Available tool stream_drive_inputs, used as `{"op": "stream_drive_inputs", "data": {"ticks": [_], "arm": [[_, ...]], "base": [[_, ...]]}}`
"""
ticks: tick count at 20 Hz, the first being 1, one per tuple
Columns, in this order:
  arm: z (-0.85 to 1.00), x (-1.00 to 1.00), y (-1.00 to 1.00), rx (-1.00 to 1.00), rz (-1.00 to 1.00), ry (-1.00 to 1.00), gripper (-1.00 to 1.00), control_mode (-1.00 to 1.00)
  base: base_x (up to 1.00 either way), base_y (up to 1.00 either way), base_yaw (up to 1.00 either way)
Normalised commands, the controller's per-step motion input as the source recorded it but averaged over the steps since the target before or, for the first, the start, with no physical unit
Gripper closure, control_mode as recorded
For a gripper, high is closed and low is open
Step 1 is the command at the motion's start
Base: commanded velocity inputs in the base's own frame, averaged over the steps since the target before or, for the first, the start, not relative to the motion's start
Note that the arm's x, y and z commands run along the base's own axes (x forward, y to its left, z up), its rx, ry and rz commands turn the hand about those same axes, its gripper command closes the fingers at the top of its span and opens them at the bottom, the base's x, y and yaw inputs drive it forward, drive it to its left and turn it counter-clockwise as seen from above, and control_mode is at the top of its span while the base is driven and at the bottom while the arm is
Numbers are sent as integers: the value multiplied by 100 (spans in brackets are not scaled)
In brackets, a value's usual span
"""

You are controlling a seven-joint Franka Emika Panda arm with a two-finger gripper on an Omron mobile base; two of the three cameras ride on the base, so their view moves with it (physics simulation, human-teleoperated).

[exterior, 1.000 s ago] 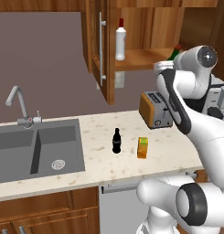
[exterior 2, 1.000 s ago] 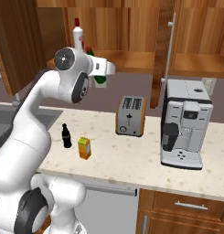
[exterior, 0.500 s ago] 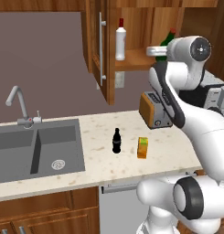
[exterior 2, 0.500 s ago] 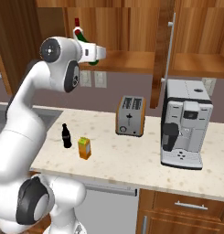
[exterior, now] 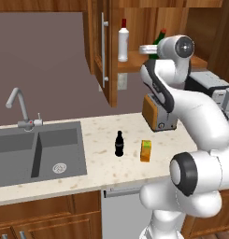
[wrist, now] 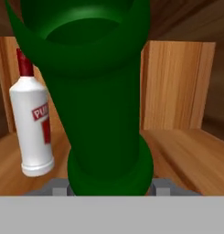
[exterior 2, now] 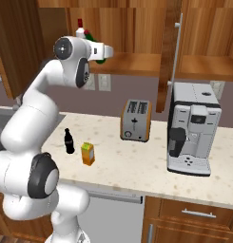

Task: Sort all alcoholic drinks to one cabinet, and non-alcoholic drinks to the other.

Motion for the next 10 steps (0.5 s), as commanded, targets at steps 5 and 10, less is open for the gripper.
{"op": "stream_drive_inputs", "data": {"ticks": [5,10], "arm": [[-11,56,0,4,0,2,100,-100],[-3,15,-4,8,0,10,100,-100]], "base": [[0,0,0],[0,0,0]]}}
